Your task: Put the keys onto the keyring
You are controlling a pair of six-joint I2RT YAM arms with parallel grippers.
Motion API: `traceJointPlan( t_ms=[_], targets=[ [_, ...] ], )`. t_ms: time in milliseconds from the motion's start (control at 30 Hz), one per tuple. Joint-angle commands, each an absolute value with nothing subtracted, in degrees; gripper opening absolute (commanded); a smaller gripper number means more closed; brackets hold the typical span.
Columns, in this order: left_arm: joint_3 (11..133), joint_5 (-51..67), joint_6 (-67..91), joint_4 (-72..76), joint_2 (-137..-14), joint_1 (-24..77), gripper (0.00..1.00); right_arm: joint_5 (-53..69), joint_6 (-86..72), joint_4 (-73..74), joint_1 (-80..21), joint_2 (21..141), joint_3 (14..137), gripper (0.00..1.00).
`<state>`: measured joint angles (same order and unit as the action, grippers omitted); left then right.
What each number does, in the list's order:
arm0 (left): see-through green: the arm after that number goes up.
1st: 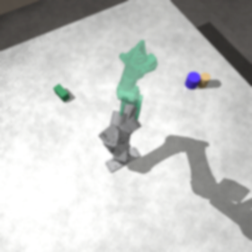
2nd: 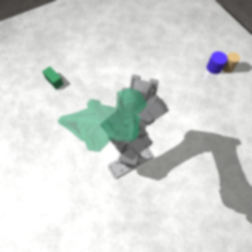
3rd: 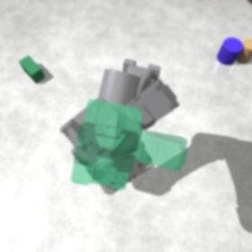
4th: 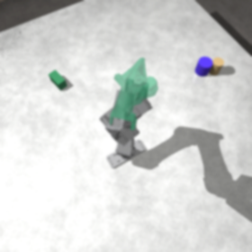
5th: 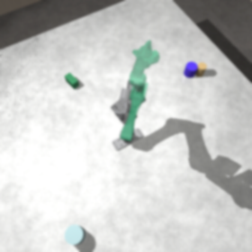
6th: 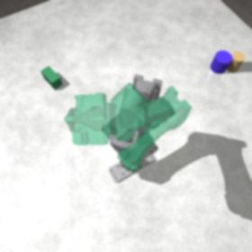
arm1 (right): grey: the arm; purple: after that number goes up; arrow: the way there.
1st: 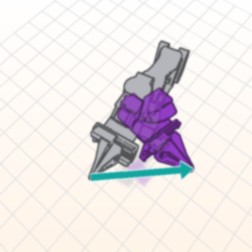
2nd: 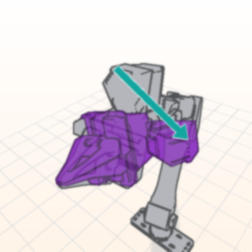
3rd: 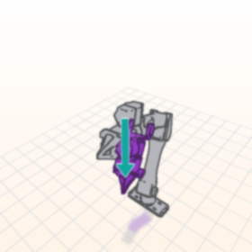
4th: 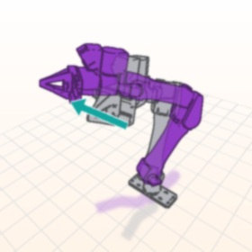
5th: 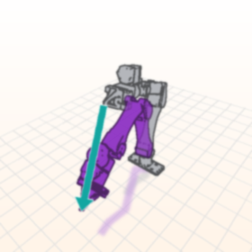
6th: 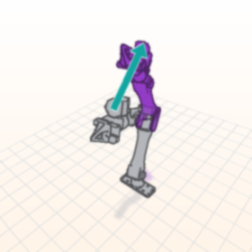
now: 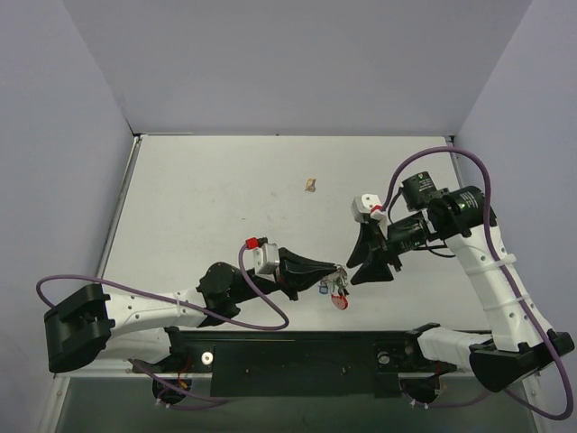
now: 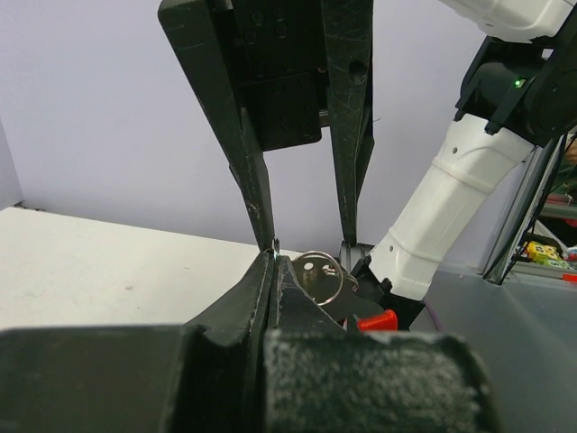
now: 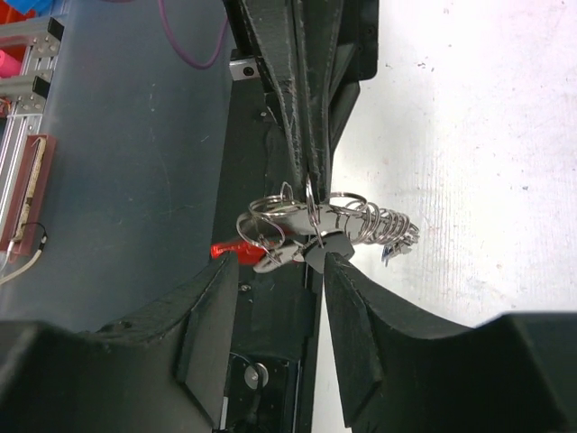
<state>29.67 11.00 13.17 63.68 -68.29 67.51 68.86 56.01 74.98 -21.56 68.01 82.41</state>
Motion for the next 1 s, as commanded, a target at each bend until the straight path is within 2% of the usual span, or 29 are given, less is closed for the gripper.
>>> traceJointPlan(
  t_ms=[0, 700, 967],
  targets=[
    [30.1, 11.8, 14.4, 68.6, -66.6, 67.3, 0.00, 71.8, 58.5, 76.4, -22.9, 68.7, 83.9, 0.37],
    [30.0, 13.0, 16.8, 71.5, -68.2, 67.3, 0.00, 71.3, 58.0, 75.1, -23.5, 70.5, 84.5, 0.28],
    [30.0, 13.0, 17.0, 71.8, -68.9, 67.3, 0.00, 72.0, 57.7, 75.1, -23.6, 70.8, 85.5, 0.28]
  ],
)
